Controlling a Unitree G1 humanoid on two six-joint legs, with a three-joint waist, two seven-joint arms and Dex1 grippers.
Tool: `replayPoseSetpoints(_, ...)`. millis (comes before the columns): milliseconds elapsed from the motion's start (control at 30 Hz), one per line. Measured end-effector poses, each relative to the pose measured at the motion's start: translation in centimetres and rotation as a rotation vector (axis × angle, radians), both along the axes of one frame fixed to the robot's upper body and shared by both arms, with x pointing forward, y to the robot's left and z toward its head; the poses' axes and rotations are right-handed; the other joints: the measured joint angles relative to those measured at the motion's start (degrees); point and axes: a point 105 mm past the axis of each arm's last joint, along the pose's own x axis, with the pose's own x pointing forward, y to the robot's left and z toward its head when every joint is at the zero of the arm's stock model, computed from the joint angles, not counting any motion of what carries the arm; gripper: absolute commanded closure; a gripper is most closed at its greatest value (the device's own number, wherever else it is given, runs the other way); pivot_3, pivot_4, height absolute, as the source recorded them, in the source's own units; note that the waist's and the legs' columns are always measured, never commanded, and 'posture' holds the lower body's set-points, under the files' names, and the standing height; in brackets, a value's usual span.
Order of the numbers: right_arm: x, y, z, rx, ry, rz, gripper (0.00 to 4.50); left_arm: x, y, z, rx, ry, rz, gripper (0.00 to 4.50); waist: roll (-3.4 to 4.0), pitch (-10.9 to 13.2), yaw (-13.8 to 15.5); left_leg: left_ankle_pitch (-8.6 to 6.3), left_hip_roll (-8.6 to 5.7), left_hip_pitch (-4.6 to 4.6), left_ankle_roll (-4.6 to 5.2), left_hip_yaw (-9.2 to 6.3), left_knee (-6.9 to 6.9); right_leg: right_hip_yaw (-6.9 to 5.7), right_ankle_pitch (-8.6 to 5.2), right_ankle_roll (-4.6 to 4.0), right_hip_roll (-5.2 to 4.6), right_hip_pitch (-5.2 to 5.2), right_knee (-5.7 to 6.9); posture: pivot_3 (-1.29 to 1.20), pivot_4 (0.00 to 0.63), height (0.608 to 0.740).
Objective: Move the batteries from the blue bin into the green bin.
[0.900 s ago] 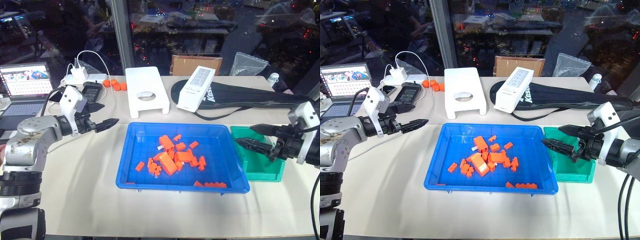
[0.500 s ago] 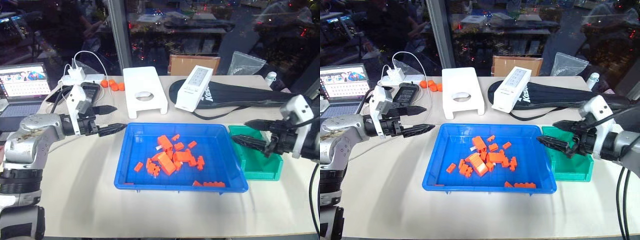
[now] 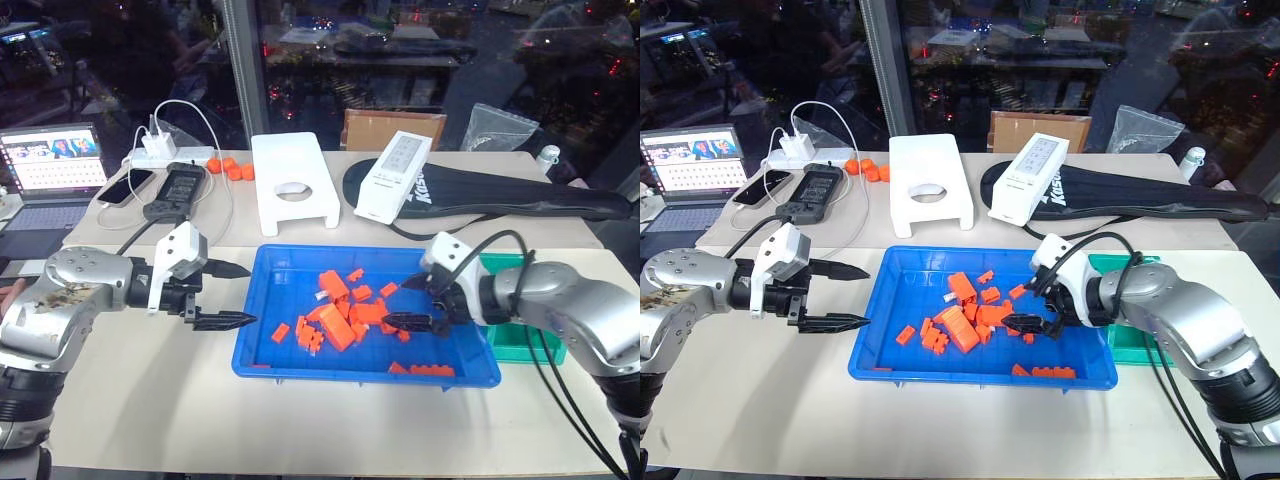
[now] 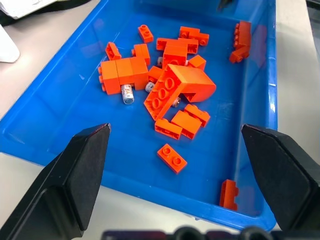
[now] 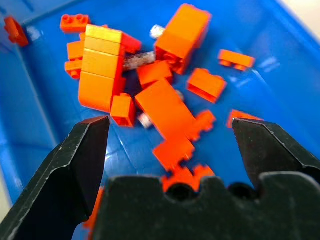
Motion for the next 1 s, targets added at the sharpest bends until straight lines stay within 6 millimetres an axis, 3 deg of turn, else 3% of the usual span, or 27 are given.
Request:
replayPoseSetpoints(233, 1.6, 0.1, -0.4, -0.148, -0.028, 0.229, 0.03, 0.1, 0.7, -0.3, 0.04, 0.005, 0.021, 0.0, 0.01, 0.0, -0.13, 0.0, 0.0, 0.01, 0.01, -0.01, -0.01, -0.04, -0.01, -0.02, 0.01, 0.03, 0.09, 0.0, 0.15, 0.722)
replayPoseSetpoints(367, 2.1, 1.6, -1.7, -0.192, -0.001, 0.362, 0.03, 0.2, 1.1, -0.5, 0.053, -0.001, 0.044, 0.0, 0.03, -0.01, -0.25, -0.03, 0.01, 0.03, 0.05, -0.01, 0.0, -0.06, 0.02, -0.1, 0.03, 0.05, 0.13, 0.0, 0.15, 0.722)
replayPoseSetpoints(633, 3.1, 2.8, -3.5, -0.215, 0.017, 0.416, 0.03, 1.7, 1.4, 0.3, 0.037, -0.089, 0.148, 0.0, 0.04, -0.02, 0.77, -0.02, 0.0, 0.0, 0.05, -0.02, 0.07, -0.09, 0.07, -0.19, 0.01, 0.06, 0.2, 0.0, 0.15, 0.722)
replayPoseSetpoints(733, 3.2, 3.2, -4.1, -0.21, 0.038, 0.422, 0.74, 2.3, 2.1, 0.1, 0.068, -0.116, 0.205, 0.0, 0.04, -0.02, 1.04, -0.02, 0.0, 0.0, 0.04, -0.01, 0.08, -0.09, 0.07, -0.19, 0.02, 0.05, 0.26, 0.0, 0.15, 0.722)
replayPoseSetpoints(933, 3.2, 3.6, -4.4, -0.21, 0.049, 0.434, 2.87, 2.7, 2.3, 0.0, 0.079, -0.137, 0.225, 0.0, 0.04, -0.02, 1.15, -0.02, 0.0, 0.01, 0.04, 0.0, 0.11, -0.09, 0.06, -0.2, 0.02, 0.03, 0.41, 0.0, 0.15, 0.722)
replayPoseSetpoints(1000, 3.2, 3.5, -4.3, -0.214, 0.046, 0.435, 3.06, 2.7, 2.3, -0.1, 0.076, -0.14, 0.229, 0.0, 0.04, -0.02, 1.15, -0.02, 0.0, 0.04, 0.04, -0.01, 0.12, -0.1, 0.04, -0.23, 0.02, 0.02, 0.51, 0.0, 0.15, 0.722)
